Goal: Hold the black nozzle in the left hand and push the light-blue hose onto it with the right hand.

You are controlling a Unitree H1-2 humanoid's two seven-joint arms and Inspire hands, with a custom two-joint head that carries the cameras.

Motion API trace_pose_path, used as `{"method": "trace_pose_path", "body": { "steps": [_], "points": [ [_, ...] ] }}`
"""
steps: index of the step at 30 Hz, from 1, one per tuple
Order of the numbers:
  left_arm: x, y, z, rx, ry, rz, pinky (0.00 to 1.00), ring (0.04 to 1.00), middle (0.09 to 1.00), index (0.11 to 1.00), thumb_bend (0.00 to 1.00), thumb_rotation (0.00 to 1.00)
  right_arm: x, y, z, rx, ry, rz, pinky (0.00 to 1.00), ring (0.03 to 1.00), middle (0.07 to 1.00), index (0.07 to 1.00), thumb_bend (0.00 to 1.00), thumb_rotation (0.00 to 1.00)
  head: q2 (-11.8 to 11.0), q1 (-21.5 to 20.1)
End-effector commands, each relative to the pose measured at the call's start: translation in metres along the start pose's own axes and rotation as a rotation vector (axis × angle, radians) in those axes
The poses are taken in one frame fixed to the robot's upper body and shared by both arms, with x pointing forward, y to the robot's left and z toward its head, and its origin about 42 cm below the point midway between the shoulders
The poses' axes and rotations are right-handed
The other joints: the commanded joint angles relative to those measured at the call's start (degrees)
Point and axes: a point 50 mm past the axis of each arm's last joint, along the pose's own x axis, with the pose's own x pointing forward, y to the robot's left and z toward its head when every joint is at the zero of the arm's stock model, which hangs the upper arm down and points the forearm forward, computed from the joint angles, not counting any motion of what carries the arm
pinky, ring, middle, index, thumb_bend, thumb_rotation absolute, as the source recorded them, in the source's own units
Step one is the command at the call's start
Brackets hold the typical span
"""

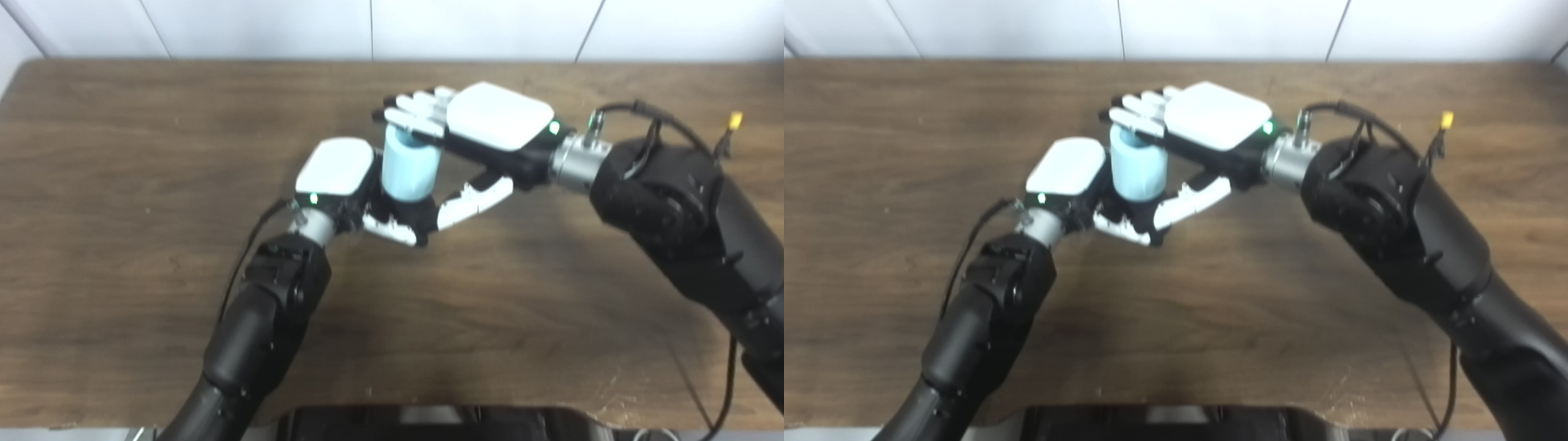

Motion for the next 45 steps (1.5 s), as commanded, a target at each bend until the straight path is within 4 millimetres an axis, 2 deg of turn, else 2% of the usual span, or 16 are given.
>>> {"method": "trace_pose_path", "body": {
  "steps": [1,6,11,17,25,32,39,43,45],
  "points": [
    [0.001,0.023,0.010,0.016,-0.027,0.077,0.37,0.480,0.445,0.491,0.52,0.00,-0.005,0.053,-0.011,0.073,0.059,0.328,1.00,1.000,1.000,0.966,0.70,1.00,0.01,0.08],
    [0.002,0.025,0.010,0.023,-0.028,0.077,0.36,0.468,0.439,0.489,0.52,0.00,-0.006,0.059,-0.012,0.112,0.063,0.340,1.00,1.000,1.000,0.969,0.71,1.00,0.76,0.44],
    [0.001,0.025,0.010,0.019,-0.027,0.084,0.35,0.458,0.431,0.490,0.52,0.00,-0.010,0.061,-0.012,0.134,0.064,0.345,1.00,1.000,1.000,0.987,0.78,1.00,1.15,0.41],
    [0.001,0.026,0.011,0.023,-0.028,0.084,0.36,0.461,0.438,0.490,0.52,0.00,-0.011,0.061,-0.013,0.146,0.060,0.358,1.00,1.000,1.000,0.995,0.81,1.00,1.16,0.44],
    [0.002,0.025,0.011,0.015,-0.028,0.085,0.37,0.475,0.453,0.490,0.52,0.00,-0.009,0.065,-0.014,0.160,0.063,0.385,1.00,1.000,1.000,0.977,0.82,1.00,1.10,0.45],
    [0.001,0.024,0.011,0.010,-0.027,0.085,0.37,0.472,0.450,0.489,0.52,0.00,-0.009,0.066,-0.015,0.159,0.065,0.387,1.00,1.000,1.000,0.976,0.79,1.00,0.63,0.43],
    [0.002,0.022,0.010,0.018,-0.023,0.077,0.35,0.460,0.427,0.491,0.52,0.00,-0.018,0.009,-0.009,0.126,0.042,0.252,1.00,1.000,1.000,0.999,0.79,1.00,-0.08,0.19],
    [0.002,0.022,0.010,0.023,-0.021,0.072,0.38,0.483,0.461,0.488,0.52,0.00,-0.018,-0.021,-0.011,0.129,0.007,0.135,1.00,0.987,0.991,0.965,0.75,1.00,-0.32,0.24],
    [0.002,0.022,0.010,0.023,-0.020,0.071,0.39,0.489,0.478,0.485,0.52,0.00,-0.017,-0.030,-0.012,0.131,-0.007,0.099,0.99,0.976,0.987,0.964,0.75,1.00,-0.32,0.24]
  ]
}}
